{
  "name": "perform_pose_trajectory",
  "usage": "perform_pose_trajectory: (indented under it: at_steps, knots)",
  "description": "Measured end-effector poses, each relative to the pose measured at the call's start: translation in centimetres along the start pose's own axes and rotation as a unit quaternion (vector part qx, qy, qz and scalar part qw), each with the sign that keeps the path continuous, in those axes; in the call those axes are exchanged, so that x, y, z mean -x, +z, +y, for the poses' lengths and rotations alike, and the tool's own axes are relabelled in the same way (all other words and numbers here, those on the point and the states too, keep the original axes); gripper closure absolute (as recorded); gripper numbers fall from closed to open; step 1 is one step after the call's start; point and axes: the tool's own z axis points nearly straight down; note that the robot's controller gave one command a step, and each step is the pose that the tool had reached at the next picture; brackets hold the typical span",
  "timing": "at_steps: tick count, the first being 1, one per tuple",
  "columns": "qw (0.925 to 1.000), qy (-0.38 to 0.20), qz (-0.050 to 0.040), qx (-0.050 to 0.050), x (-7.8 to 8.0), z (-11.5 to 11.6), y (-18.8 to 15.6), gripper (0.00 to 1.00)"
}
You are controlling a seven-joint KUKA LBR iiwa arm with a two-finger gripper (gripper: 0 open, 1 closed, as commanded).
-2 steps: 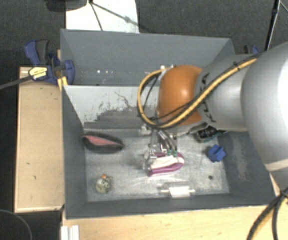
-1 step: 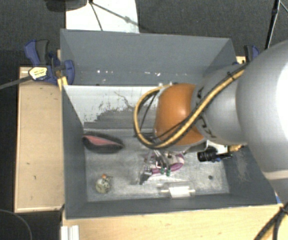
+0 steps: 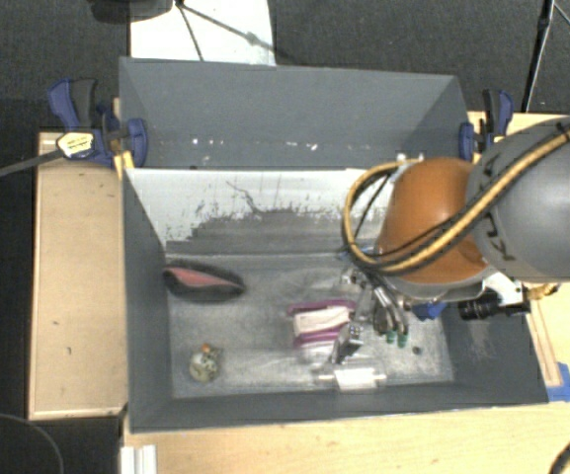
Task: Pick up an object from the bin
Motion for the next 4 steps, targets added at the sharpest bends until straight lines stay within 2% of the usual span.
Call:
perform_pose_trajectory:
  at_steps: [1, 2, 3, 4]
  knots:
    - [0.9706, -0.241, 0.0022, 0.002, -2.9, 2.2, -0.7, 0.00]
    - [0.9488, -0.315, -0.0146, 0.005, 2.0, -0.4, 4.8, 0.00]
    - [0.9729, -0.231, -0.0088, 0.007, 2.4, -0.8, 4.8, 0.00]
    - [0.9765, -0.215, -0.0112, 0.008, 3.1, -1.0, 4.9, 0.00]
